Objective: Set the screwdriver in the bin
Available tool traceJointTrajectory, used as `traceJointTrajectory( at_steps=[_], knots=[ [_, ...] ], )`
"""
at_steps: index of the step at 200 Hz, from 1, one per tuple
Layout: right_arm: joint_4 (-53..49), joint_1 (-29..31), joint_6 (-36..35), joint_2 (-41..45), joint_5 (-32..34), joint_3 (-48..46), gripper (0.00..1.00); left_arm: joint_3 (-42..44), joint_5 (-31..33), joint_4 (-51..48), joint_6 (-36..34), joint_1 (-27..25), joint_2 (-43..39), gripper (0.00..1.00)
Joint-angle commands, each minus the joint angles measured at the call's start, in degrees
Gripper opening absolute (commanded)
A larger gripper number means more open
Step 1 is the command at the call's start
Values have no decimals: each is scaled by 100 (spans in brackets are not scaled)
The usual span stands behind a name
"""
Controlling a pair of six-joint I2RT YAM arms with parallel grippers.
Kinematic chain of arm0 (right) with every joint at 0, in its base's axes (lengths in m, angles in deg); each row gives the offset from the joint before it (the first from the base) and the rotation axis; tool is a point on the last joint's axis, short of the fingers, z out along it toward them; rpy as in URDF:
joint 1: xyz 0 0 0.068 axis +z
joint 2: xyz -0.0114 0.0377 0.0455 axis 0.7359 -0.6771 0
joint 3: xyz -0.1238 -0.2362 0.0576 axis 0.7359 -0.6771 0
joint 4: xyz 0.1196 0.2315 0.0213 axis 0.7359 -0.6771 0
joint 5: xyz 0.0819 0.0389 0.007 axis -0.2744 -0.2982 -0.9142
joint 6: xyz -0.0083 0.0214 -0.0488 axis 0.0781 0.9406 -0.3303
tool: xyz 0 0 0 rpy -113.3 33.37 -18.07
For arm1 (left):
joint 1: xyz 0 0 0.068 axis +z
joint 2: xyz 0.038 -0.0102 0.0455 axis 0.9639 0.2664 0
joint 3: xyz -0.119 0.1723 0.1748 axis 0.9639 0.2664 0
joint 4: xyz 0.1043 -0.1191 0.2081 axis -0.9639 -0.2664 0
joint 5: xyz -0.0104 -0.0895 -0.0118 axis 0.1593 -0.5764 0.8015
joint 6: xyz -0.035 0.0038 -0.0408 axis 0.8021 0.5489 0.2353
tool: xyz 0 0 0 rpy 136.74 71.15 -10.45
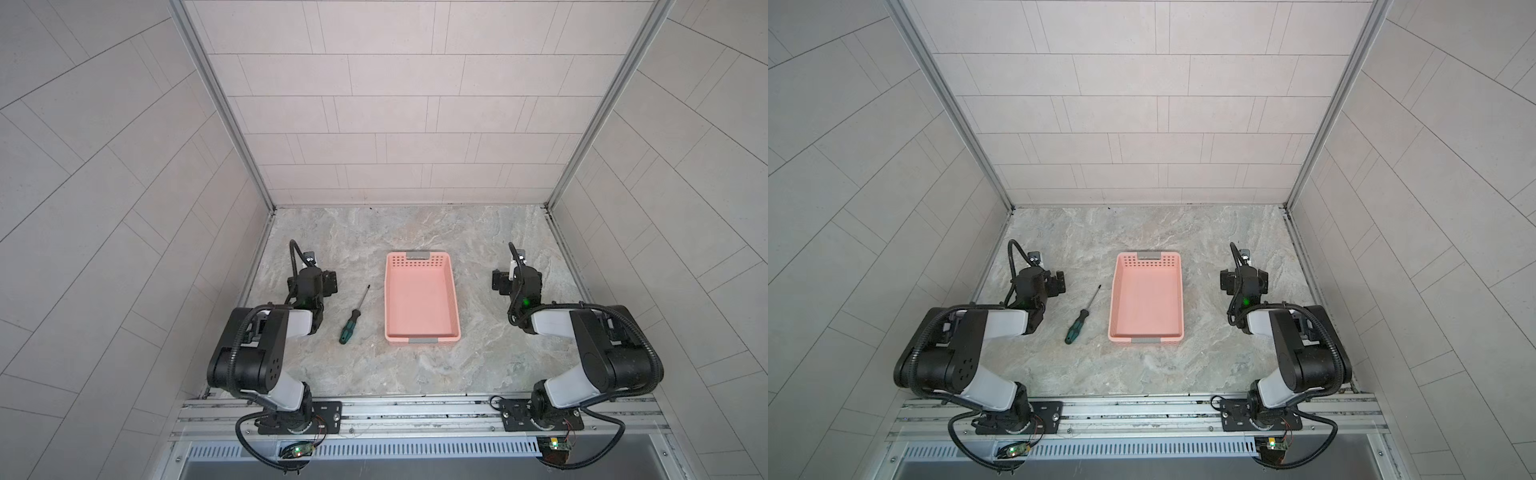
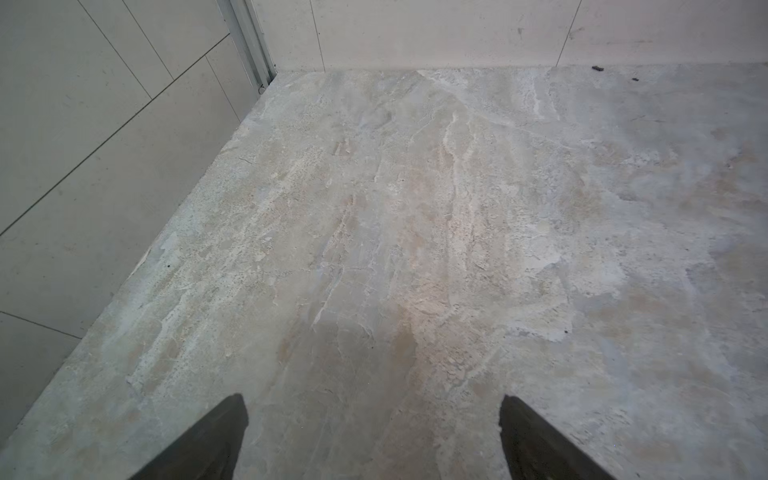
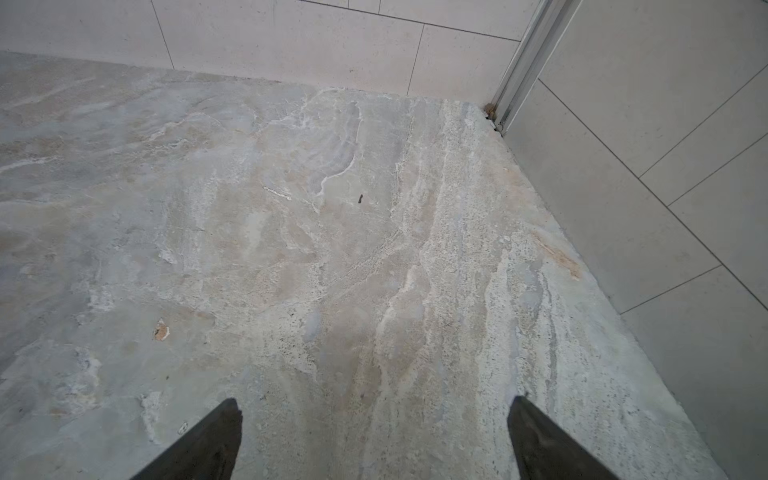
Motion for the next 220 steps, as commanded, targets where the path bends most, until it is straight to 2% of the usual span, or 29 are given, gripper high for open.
traceJointTrajectory(
  at_steps=[1, 220],
  knots=[
    [11, 22, 0, 39, 62, 15, 100, -72, -16, 126, -42, 27, -77, 100],
    [37, 23, 2, 47, 62, 6, 99, -107, -60, 99, -48, 24, -48, 100]
  ],
)
